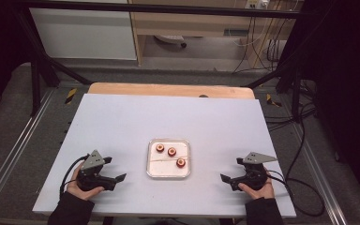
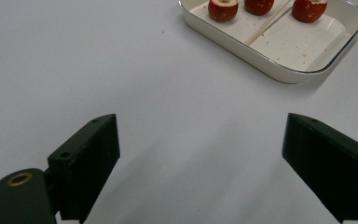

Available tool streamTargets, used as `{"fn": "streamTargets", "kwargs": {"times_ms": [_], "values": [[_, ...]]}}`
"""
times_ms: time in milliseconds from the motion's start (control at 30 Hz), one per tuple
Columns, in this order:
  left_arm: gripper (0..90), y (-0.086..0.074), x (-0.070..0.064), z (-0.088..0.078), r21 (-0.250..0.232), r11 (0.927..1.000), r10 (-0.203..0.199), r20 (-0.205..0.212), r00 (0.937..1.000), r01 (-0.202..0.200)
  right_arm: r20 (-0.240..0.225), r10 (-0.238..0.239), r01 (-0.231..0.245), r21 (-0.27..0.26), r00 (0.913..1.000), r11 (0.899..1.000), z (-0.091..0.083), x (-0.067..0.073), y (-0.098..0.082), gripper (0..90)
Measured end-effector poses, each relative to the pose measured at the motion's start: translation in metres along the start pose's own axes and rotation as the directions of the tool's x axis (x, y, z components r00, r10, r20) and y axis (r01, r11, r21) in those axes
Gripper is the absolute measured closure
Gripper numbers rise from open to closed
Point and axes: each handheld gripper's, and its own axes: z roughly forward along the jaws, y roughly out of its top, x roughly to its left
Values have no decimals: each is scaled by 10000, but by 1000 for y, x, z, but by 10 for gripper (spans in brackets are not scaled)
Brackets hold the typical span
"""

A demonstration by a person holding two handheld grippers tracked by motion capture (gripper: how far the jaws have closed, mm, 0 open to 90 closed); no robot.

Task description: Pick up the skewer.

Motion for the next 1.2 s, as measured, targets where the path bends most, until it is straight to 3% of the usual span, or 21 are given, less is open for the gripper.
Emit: {"fn": "streamTargets", "kwargs": {"times_ms": [700,1067,1200], "values": [[134,20,-16,12,171,9998,132,203,9997,-135,34,-51,51,74,10000,10000,2,0,0,6],[304,52,-29,26,242,9997,8,470,9989,-20,-11,-51,51,46,10000,10000,2,1,1,8],[405,63,-35,36,294,9995,89,298,9995,-98,-23,-42,42,89,10000,10000,2,2,1,7]]}}
